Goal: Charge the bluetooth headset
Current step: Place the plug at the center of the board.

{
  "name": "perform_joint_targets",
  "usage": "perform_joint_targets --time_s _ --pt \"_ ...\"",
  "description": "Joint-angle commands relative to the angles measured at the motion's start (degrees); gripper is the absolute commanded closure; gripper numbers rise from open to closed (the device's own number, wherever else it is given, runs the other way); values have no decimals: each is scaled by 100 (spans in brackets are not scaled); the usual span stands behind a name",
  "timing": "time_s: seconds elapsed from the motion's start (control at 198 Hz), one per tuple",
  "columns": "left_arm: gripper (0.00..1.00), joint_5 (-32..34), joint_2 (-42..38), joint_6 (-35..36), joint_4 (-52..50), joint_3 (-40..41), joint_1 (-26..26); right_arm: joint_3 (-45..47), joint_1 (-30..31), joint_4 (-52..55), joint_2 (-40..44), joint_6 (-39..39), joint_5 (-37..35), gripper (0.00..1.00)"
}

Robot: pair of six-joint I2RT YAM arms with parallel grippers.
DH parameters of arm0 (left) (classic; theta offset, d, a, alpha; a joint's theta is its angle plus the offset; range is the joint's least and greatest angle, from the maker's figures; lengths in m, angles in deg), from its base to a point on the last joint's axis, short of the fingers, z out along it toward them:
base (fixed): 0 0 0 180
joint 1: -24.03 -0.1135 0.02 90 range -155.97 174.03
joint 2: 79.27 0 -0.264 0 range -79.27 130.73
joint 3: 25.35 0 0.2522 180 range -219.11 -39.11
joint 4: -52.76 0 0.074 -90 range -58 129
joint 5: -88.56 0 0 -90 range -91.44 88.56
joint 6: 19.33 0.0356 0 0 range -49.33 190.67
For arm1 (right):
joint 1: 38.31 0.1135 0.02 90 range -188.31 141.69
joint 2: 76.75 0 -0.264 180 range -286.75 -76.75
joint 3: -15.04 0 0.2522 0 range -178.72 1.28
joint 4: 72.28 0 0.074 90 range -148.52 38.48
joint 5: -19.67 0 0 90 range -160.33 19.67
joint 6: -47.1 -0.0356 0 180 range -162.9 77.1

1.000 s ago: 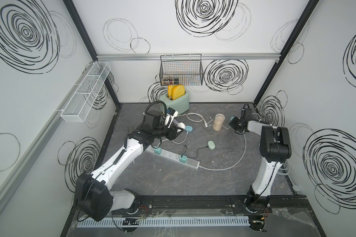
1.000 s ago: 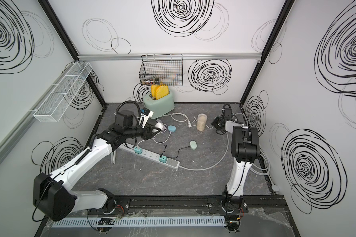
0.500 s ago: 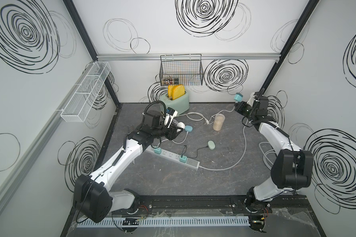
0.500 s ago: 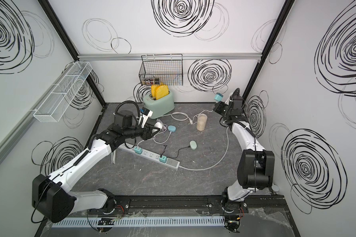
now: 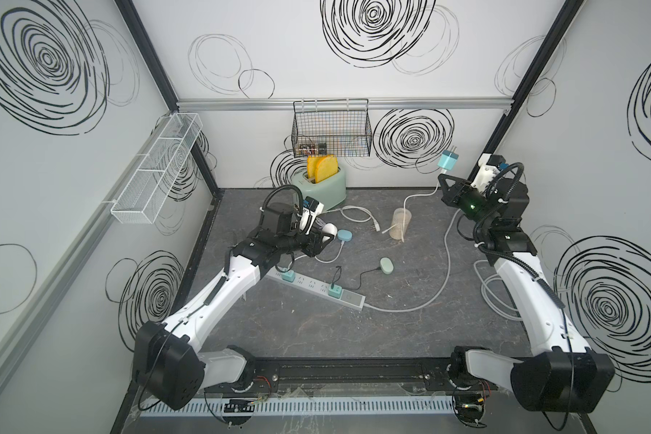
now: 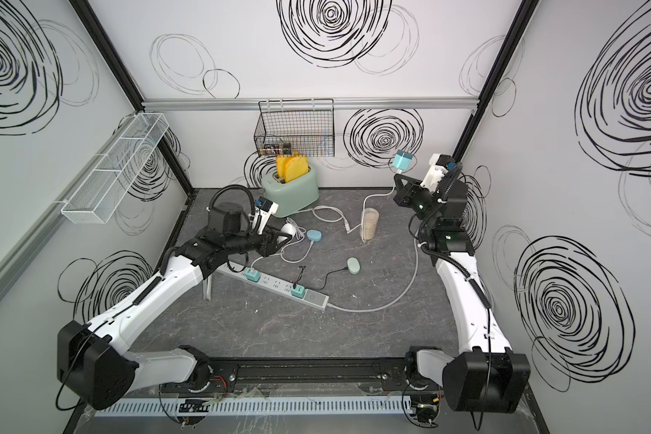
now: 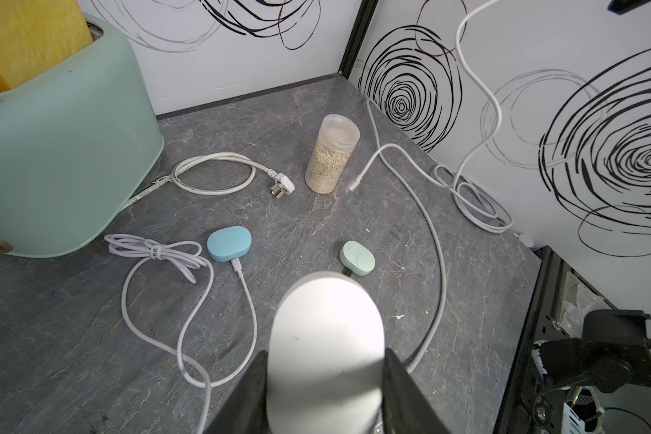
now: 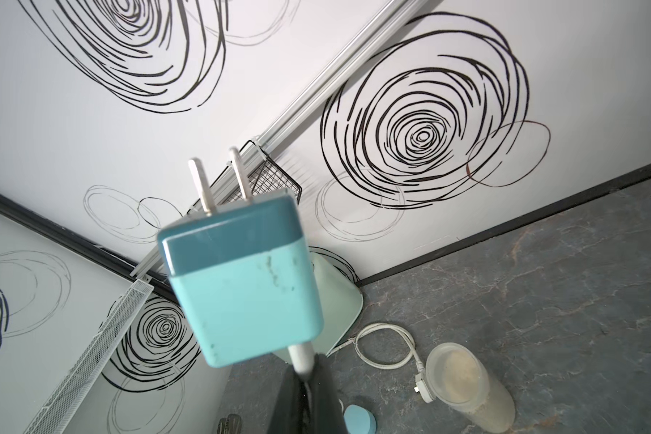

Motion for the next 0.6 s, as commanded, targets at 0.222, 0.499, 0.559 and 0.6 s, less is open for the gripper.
perform_joint_targets --time_s 0.222,0.499,0.559,0.6 --pt "69 65 -215 66 216 59 230 1096 -418 924 835 44 179 100" --pt "69 134 -221 104 155 42 441 2463 -923 1097 942 14 347 100" --pt "69 154 -247 114 154 52 472 2646 -1043 1120 840 61 312 100" --pt "69 162 -250 121 154 60 492 2726 -1102 1162 741 96 246 100"
